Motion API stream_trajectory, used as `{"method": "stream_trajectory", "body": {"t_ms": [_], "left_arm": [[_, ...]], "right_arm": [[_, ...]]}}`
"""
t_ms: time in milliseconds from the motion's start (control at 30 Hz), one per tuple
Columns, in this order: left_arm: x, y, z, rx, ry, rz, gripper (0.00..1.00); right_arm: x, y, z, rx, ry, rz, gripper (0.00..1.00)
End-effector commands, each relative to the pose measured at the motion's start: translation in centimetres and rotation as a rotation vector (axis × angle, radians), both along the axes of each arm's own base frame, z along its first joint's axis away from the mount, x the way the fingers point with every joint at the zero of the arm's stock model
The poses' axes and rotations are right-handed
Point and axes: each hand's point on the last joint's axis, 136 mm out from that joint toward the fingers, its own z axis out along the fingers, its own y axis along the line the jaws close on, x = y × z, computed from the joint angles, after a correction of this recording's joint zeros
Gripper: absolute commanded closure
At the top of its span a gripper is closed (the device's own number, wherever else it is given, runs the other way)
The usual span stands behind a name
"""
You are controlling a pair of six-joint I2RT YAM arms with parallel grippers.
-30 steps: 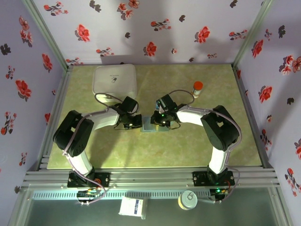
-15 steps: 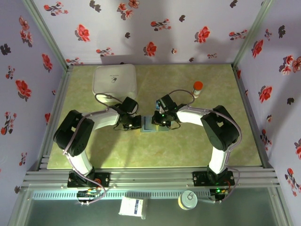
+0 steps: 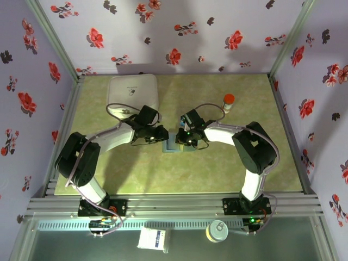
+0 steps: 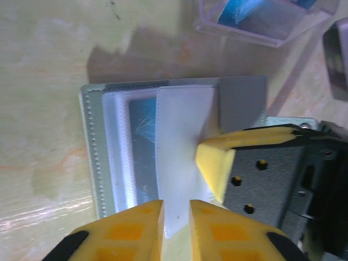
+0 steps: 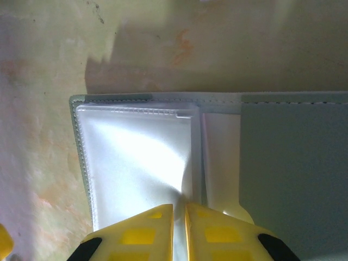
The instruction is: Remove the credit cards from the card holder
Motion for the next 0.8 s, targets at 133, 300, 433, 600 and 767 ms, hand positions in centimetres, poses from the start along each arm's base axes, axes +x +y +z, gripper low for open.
{"method": "stream_trajectory", "body": {"t_ms": [133, 300, 433, 600, 767], "left_arm": [[0.4, -1.7, -1.1, -0.082, 0.058, 0.003, 0.71], [0.4, -1.9, -2.0, -0.084, 0.079, 0.004, 0.70], [0.5, -2.0, -2.2, -0.085, 0.082, 0.004, 0.69], [0.4, -1.8, -2.8, -0.065, 0.094, 0.009, 0.65], [0.4, -1.6, -3.2, -0.046, 0.100, 0.017, 0.62]], "right_arm": [[-0.4, -0.4, -0.1, -0.013, -0.001, 0.008, 0.85], [-0.5, -0.3, -0.2, -0.010, 0.003, 0.010, 0.84], [-0.5, -0.3, -0.1, -0.008, 0.004, 0.008, 0.84], [-0.6, -0.3, -0.1, -0.003, 0.007, 0.009, 0.84], [-0.6, -0.2, -0.2, 0.003, 0.010, 0.006, 0.84]]}}
